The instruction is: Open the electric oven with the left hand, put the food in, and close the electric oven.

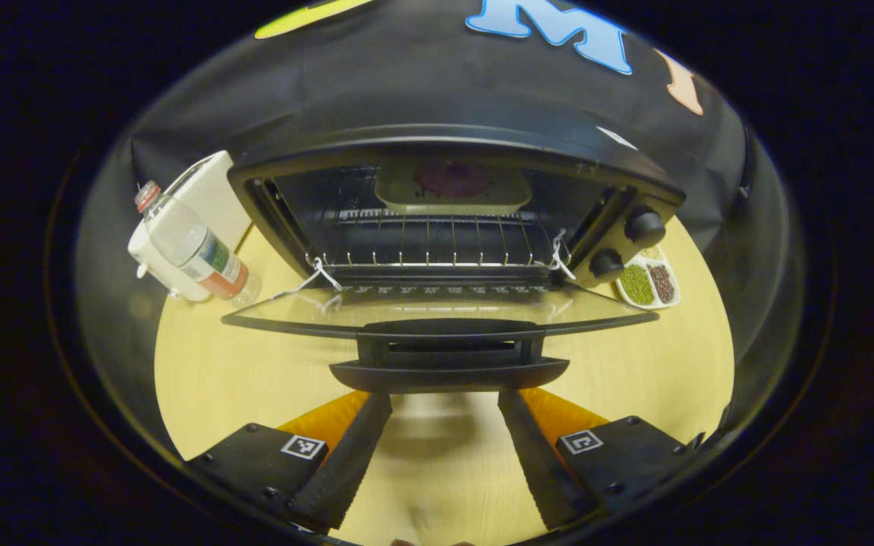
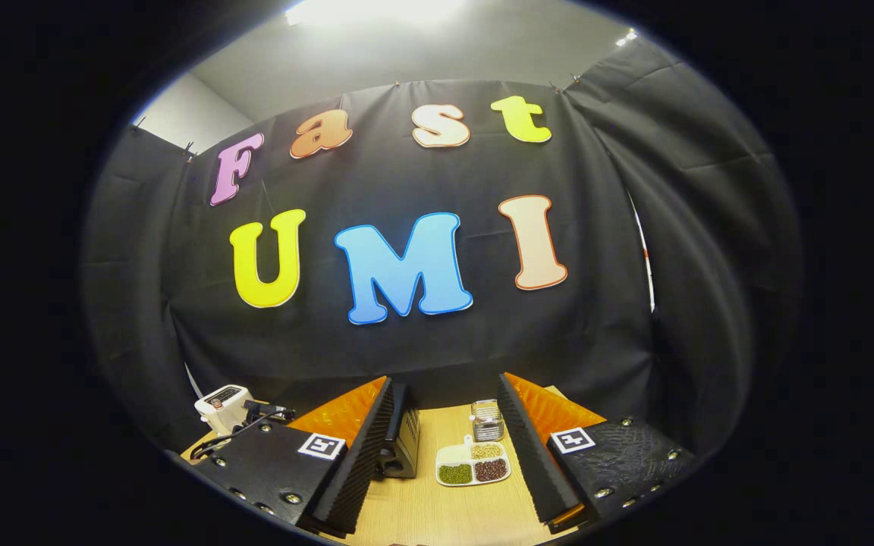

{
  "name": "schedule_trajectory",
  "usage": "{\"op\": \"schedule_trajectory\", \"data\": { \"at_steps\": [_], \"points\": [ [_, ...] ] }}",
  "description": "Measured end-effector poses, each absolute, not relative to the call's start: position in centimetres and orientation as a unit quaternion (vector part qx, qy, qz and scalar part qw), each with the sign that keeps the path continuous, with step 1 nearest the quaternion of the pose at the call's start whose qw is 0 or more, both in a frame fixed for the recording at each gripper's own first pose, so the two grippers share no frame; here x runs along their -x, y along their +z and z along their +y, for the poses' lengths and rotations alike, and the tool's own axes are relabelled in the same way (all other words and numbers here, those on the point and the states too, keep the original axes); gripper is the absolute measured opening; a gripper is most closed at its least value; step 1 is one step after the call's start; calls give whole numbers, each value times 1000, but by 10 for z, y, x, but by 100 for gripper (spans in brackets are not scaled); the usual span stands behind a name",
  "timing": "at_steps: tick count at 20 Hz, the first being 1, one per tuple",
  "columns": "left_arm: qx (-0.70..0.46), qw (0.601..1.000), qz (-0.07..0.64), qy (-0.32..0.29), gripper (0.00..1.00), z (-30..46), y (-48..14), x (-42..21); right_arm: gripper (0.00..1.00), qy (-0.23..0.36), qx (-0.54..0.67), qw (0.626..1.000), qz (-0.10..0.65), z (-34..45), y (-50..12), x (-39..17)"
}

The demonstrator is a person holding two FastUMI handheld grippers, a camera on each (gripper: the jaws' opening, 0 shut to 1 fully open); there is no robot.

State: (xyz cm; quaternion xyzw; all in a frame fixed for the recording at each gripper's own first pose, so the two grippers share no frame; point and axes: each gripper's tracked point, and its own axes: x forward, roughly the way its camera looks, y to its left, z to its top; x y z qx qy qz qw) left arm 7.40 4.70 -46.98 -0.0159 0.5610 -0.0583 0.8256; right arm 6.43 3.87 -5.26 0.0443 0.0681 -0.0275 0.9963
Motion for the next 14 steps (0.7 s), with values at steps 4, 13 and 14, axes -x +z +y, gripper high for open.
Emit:
{"op": "schedule_trajectory", "data": {
  "at_steps": [4, 13, 14],
  "points": [
    [22, 839, 542, -48, 100, 51, -454, -87, 83, -26, -50, 995, 77, 42, -60, -60],
    [42, 944, 325, -34, 100, 63, -294, -122, 88, -22, -53, 996, 69, 56, -52, -63],
    [50, 954, 293, -33, 96, 64, -263, -119, 88, -22, -50, 996, 66, 59, -48, -61]
  ]
}}
